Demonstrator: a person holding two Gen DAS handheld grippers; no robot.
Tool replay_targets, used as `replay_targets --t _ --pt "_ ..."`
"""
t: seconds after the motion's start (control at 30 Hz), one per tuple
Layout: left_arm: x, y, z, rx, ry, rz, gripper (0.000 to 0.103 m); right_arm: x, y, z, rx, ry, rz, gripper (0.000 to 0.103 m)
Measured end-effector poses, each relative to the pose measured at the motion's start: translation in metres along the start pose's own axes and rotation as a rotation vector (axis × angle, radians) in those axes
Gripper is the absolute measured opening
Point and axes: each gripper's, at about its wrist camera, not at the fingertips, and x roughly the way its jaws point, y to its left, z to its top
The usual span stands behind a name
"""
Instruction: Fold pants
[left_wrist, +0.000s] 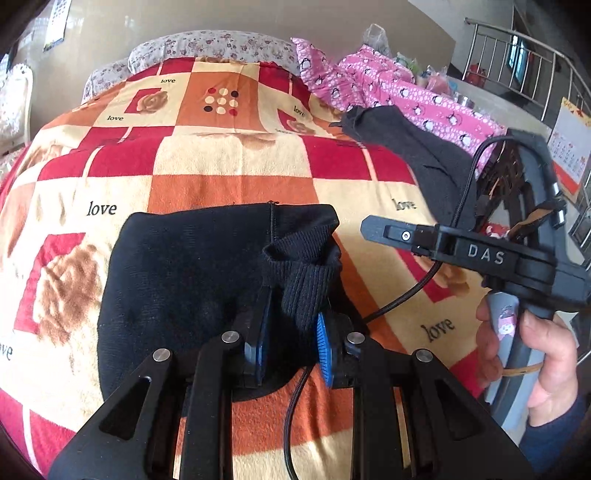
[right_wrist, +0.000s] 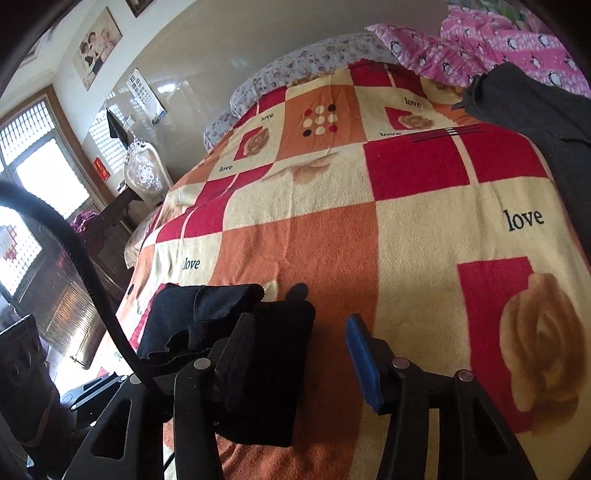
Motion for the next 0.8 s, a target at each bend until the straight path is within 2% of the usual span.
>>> replay_targets --t 0.1,0.2,0.27,0.37,0.53,0.63,0.7,0.8 --pt "-0.018 0.008 -0.001 -0.010 -0.010 -0.052 0.022 -0.006 0.006 -0.005 0.000 0.008 0.016 0.051" --pt "-0.031 0.020 -0.002 -0.052 0.020 -0.181 0.029 -0.005 0.007 -0.011 0.027 0.020 0.046 0.052" --pt "-0.038 0.024 -0.001 -0.065 0.020 -0.232 0.033 -0.005 0.007 -0.016 0.043 0.021 0.062 0.052" --pt "-0.052 0.024 -0.002 -0.027 -0.018 -0.205 0.033 -0.003 0.007 -0.021 0.058 0.028 0.071 0.052" --pt "-0.056 0.033 -0.006 0.034 -0.032 -0.084 0.033 -0.001 0.005 -0.026 0.083 0.048 0.105 0.053" --pt "-0.041 0.040 -0.006 0.022 -0.004 -0.060 0.033 0.012 0.006 -0.024 0.104 0.077 0.137 0.060" --pt "-0.028 0.042 -0.008 0.015 0.030 -0.040 0.033 0.024 0.006 -0.020 0.132 0.091 0.153 0.060" --pt "-0.010 0.042 -0.015 0.009 0.075 -0.054 0.033 0.045 0.005 -0.015 0.179 0.109 0.199 0.060"
